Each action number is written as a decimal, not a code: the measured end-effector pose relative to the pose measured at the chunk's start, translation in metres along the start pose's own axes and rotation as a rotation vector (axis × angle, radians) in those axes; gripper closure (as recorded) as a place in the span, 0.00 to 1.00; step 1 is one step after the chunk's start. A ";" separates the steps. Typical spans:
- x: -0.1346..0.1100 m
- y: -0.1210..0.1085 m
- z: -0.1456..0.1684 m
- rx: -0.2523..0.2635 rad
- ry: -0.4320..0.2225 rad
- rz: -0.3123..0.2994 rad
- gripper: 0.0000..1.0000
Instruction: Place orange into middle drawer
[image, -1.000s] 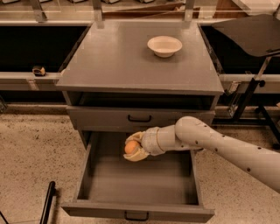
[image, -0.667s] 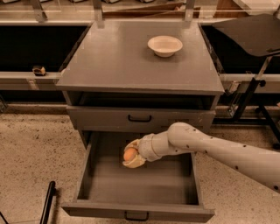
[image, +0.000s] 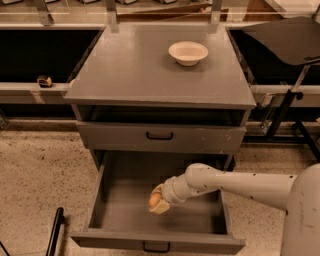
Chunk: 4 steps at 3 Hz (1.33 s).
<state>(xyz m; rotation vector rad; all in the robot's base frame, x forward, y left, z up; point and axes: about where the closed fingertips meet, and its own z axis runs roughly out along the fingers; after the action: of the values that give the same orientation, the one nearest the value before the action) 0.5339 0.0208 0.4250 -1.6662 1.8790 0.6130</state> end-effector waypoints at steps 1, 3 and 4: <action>0.027 0.005 0.023 -0.035 0.016 0.007 1.00; 0.046 0.013 0.044 -0.080 0.032 0.020 0.59; 0.045 0.012 0.044 -0.076 0.031 0.022 0.36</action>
Offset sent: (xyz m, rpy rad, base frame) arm -0.0093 0.0027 -0.0661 -0.0011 0.0982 0.1081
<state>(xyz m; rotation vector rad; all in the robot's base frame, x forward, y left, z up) 0.5229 0.0177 0.3617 -1.7140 1.9204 0.6787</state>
